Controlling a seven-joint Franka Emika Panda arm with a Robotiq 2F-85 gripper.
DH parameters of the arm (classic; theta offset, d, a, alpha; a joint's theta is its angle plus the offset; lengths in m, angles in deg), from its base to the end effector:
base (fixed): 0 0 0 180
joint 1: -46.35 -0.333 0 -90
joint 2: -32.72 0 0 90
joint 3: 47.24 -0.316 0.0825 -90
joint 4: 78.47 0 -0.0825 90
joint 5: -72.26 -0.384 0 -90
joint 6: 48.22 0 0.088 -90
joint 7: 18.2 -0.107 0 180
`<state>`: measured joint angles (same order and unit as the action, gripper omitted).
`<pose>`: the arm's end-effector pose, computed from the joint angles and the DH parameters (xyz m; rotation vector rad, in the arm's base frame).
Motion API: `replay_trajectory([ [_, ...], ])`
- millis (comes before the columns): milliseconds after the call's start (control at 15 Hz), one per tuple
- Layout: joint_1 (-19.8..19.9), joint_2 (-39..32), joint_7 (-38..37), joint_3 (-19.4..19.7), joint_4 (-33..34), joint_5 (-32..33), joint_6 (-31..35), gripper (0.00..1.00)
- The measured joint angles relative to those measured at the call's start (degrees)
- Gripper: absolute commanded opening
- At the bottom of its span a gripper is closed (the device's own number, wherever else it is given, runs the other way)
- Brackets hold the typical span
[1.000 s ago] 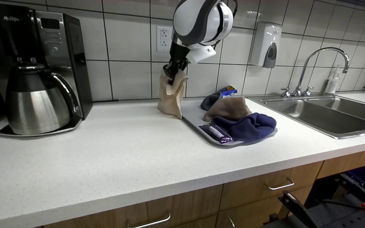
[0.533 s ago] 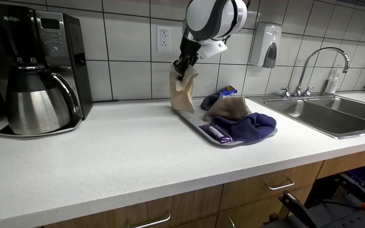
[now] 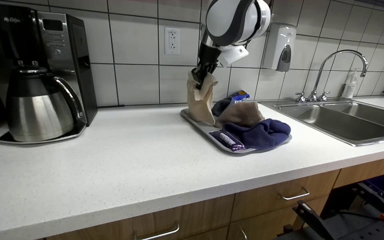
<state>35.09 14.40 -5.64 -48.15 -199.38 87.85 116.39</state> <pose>0.5978 0.1440 0.3099 2.7777 0.9764 0.6582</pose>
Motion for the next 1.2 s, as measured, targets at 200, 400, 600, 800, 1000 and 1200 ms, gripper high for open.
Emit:
replay_trajectory([
  [200,0.00,-0.34,-0.48,0.99,-0.77,0.63,-0.07,0.03],
  [400,0.00,-1.34,-1.17,1.97,-0.77,1.12,-0.10,0.03],
  [600,0.00,-2.80,-2.28,3.17,-0.54,1.44,-0.26,0.03],
  [800,-0.03,-5.56,-3.96,4.25,0.53,1.74,-0.33,0.03],
  [1000,-0.17,-8.87,-5.68,5.25,2.55,1.75,-0.45,0.03],
  [1200,-0.16,-11.56,-6.87,5.50,4.65,1.73,-1.29,0.03],
])
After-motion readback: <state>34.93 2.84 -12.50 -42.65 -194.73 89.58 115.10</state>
